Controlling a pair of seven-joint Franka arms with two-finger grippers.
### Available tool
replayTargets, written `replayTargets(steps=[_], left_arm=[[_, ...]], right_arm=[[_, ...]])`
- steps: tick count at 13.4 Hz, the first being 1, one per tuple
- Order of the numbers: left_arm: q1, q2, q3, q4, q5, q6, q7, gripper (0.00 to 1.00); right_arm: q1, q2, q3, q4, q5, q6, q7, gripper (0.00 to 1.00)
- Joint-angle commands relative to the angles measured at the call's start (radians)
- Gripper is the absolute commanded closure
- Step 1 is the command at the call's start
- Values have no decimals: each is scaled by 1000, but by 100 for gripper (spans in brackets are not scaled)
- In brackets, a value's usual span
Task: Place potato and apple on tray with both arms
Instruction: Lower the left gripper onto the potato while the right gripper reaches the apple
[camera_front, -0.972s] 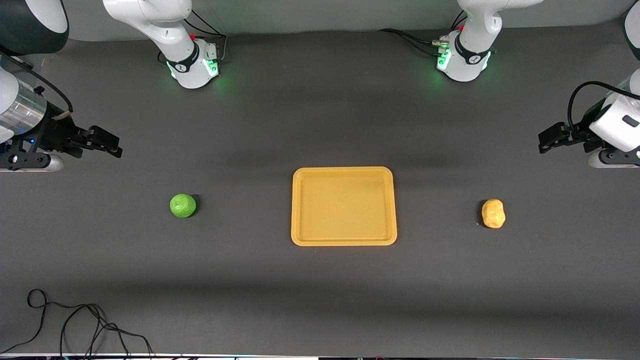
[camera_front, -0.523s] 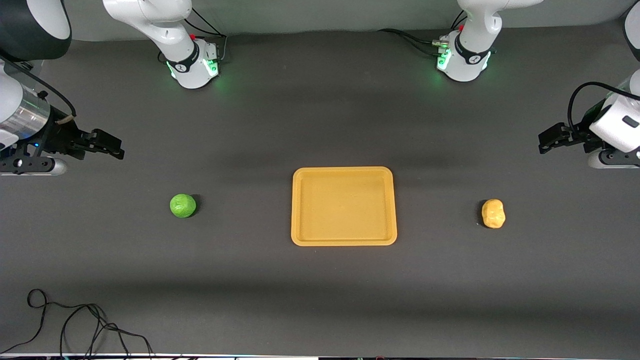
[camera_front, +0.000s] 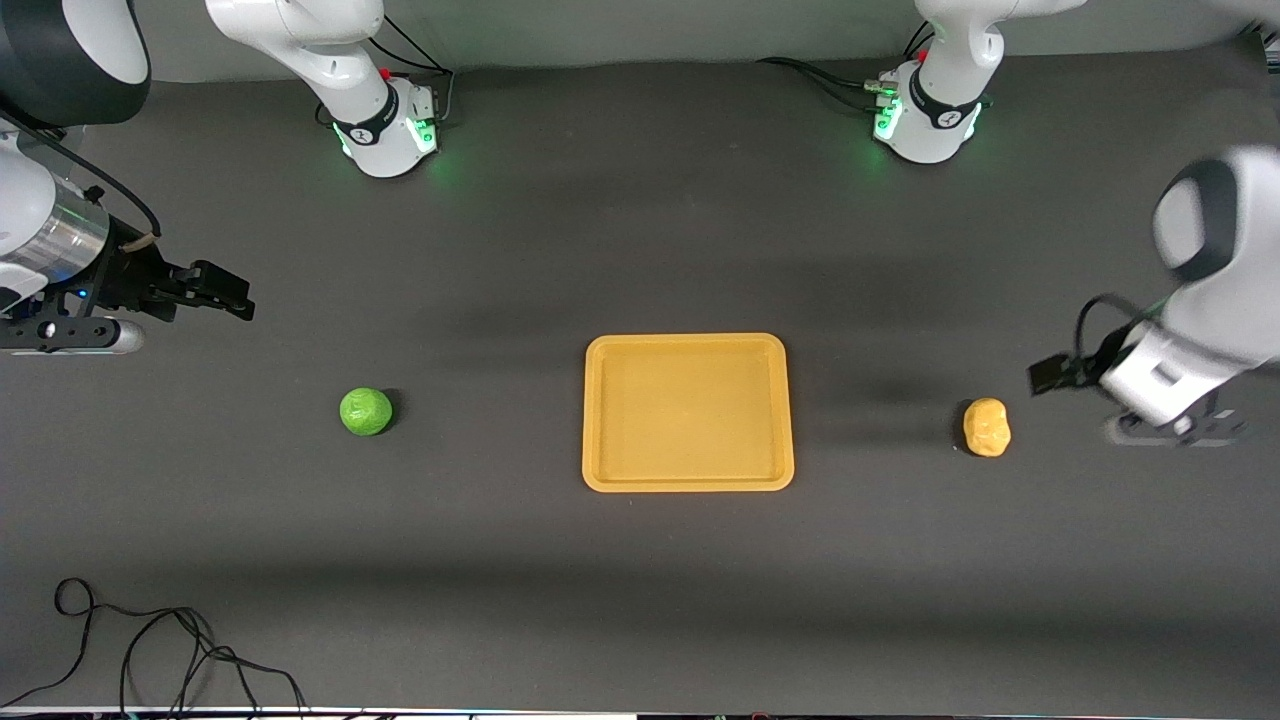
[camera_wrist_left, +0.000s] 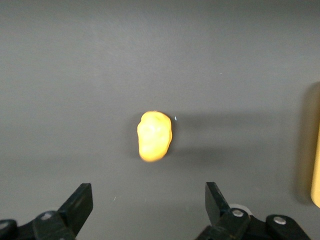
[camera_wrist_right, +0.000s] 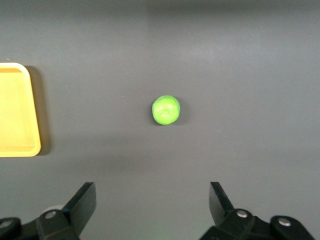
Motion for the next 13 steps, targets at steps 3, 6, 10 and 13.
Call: replayTargets(steps=[3,6,10,13], left_arm=[[-5,193,-1,-15,10,159,18,0],[-10,250,-1,-38,62,202,17,0],[-8,271,-1,-79,63,282,17,2],[-15,267,-2,-79,63,282,-6,37]], right_arm=[[11,62,1,-46,-53,89,-17,0],[5,142,-5,-143,-58,265,-29,0],[-1,212,-16,-297,-58,493,-32,0],[0,271,-31,-413,-58,716,-32,0]])
